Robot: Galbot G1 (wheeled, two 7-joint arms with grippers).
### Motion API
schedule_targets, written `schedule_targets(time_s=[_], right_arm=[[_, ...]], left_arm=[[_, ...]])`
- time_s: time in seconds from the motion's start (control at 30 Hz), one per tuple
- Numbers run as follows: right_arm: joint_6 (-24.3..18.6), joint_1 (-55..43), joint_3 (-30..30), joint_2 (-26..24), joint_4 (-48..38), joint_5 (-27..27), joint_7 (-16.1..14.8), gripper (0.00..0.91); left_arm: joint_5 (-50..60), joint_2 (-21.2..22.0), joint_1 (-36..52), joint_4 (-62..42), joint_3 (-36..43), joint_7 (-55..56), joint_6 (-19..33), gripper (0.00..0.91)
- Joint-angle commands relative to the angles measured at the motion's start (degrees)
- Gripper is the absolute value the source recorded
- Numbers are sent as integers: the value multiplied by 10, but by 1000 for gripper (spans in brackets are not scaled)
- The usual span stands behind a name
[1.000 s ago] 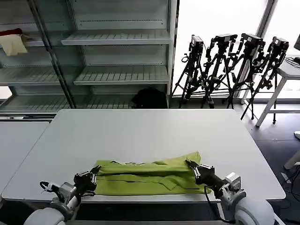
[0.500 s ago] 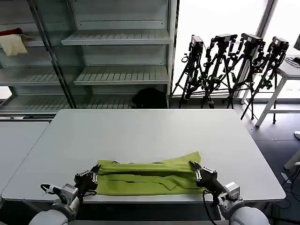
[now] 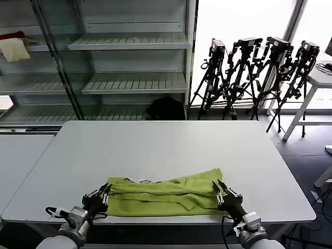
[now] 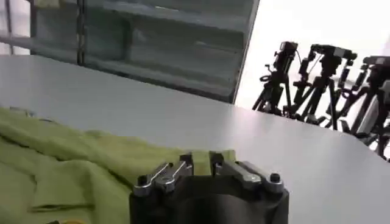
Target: Fold and organize the clothes.
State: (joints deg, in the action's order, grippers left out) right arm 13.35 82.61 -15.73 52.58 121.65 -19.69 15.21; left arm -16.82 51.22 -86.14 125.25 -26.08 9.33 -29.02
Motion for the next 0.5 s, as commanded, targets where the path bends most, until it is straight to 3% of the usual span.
schedule_targets(time_s=[0.03, 0.3, 0.5], right_arm=[[16, 3, 8, 8, 11, -1, 51, 907], [24, 35, -23, -3, 40, -23, 44, 907], [-4, 72, -68, -12, 56, -27, 24, 907]], left_arm=[[2, -6, -2, 21, -11, 15, -18, 907], [6, -2, -21, 43, -36, 22, -25, 907], [-94, 46, -52, 71, -38, 65, -22, 907]])
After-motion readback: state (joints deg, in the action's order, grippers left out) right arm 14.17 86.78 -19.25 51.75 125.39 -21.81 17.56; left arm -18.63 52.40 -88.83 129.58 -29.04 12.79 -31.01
